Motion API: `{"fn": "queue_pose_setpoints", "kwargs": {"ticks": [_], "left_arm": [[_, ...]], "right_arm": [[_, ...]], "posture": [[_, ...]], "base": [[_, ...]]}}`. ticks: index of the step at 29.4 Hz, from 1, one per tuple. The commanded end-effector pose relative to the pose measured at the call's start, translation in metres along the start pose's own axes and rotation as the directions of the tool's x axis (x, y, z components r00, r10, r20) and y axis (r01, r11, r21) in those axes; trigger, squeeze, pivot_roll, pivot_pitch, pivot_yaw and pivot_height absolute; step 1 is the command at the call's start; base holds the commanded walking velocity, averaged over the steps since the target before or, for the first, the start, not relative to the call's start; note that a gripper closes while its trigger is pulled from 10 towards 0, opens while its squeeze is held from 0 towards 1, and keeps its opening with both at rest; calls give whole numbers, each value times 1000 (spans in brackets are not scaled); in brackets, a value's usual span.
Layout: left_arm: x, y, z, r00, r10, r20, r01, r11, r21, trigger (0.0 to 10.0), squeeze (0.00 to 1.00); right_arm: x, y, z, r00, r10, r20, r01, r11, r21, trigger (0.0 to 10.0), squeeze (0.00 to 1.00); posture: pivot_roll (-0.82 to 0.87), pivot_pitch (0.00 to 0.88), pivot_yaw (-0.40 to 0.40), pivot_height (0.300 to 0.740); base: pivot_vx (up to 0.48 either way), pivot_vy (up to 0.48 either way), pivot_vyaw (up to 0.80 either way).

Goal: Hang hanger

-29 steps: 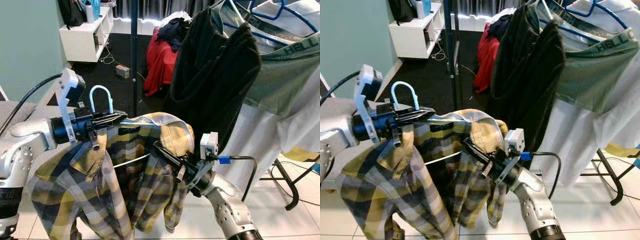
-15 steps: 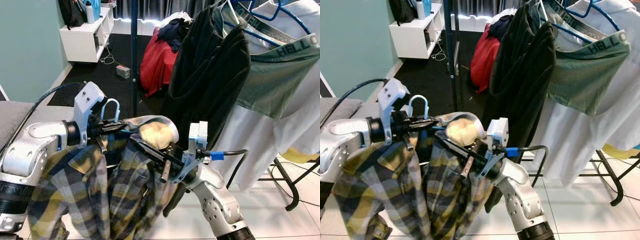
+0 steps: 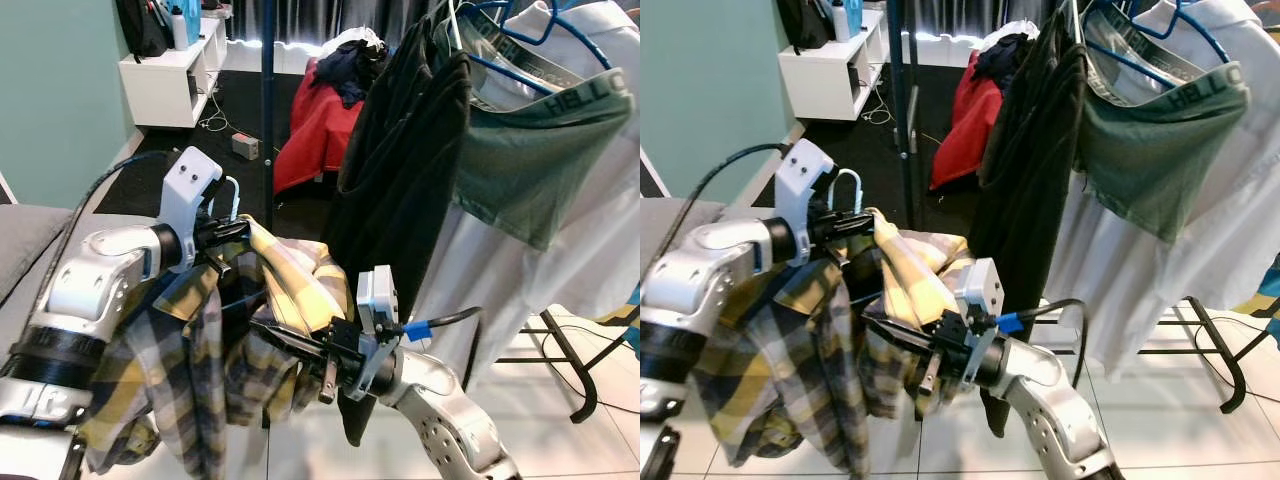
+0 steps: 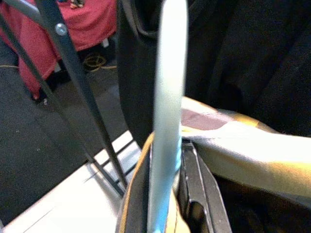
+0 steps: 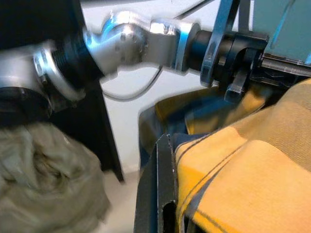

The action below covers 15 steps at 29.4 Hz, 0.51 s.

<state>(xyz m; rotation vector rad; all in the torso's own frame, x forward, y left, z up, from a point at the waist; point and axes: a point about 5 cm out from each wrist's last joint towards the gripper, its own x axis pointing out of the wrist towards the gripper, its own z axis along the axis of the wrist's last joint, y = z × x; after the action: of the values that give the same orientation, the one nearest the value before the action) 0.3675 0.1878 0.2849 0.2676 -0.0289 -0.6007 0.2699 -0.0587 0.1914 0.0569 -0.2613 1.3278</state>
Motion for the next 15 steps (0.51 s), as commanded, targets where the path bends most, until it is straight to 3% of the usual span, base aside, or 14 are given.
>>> {"fn": "queue_pose_setpoints", "kwargs": {"ticks": [1,2,4,5,6,7,8,9,10,11,13,14,15], "left_arm": [[-28,56,18,904,422,64,-419,906,-54,10000,0],[-31,60,26,897,431,99,-424,902,-86,10000,0],[-31,60,26,897,431,99,-424,902,-86,10000,0],[-32,62,33,893,431,132,-417,901,-118,10000,0],[-32,62,33,893,431,132,-417,901,-118,10000,0],[-34,61,44,893,405,198,-372,910,-183,10000,0],[-36,57,58,890,354,287,-282,923,-262,10000,0],[-36,57,58,890,354,287,-282,923,-262,10000,0],[-40,51,70,879,295,375,-178,932,-316,10000,0],[-40,51,70,879,295,375,-178,932,-316,10000,0],[-46,37,88,850,158,503,20,944,-331,10000,0],[-46,37,88,850,158,503,20,944,-331,10000,0],[-49,31,93,829,120,547,82,941,-329,10000,0]], "right_arm": [[3,30,-23,972,213,-93,-215,977,-6,0,0],[-8,23,-44,968,145,-203,-154,988,-30,0,0],[-8,23,-44,968,145,-203,-154,988,-30,0,0],[-16,18,-57,959,94,-267,-114,992,-58,0,0],[-16,18,-57,959,94,-267,-114,992,-58,0,0],[-21,14,-66,955,46,-292,-68,995,-66,0,0],[-24,12,-73,951,25,-309,-49,996,-71,1333,0],[-24,12,-73,951,25,-309,-49,996,-71,1333,0],[-25,12,-76,947,14,-320,-40,996,-75,3137,0],[-25,12,-76,947,14,-320,-40,996,-75,3137,0],[-24,12,-76,949,6,-316,-33,996,-81,5412,0],[-24,12,-76,949,6,-316,-33,996,-81,5412,0],[-22,11,-74,953,-1,-303,-27,996,-87,6980,71]], "posture": [[47,141,-22,740],[47,141,-21,740],[47,141,-21,740],[49,143,-22,740],[49,143,-22,740],[48,144,-21,740],[49,145,-21,740],[49,145,-21,740],[51,147,-22,740],[51,147,-22,740],[53,150,-24,740],[53,150,-24,740],[51,153,-24,740]], "base": [[0,0,0],[0,0,0],[0,0,0],[0,0,0],[0,0,0],[0,0,0],[0,0,0],[0,0,0],[0,0,0],[0,0,0],[0,0,0],[0,0,0],[0,0,0]]}}
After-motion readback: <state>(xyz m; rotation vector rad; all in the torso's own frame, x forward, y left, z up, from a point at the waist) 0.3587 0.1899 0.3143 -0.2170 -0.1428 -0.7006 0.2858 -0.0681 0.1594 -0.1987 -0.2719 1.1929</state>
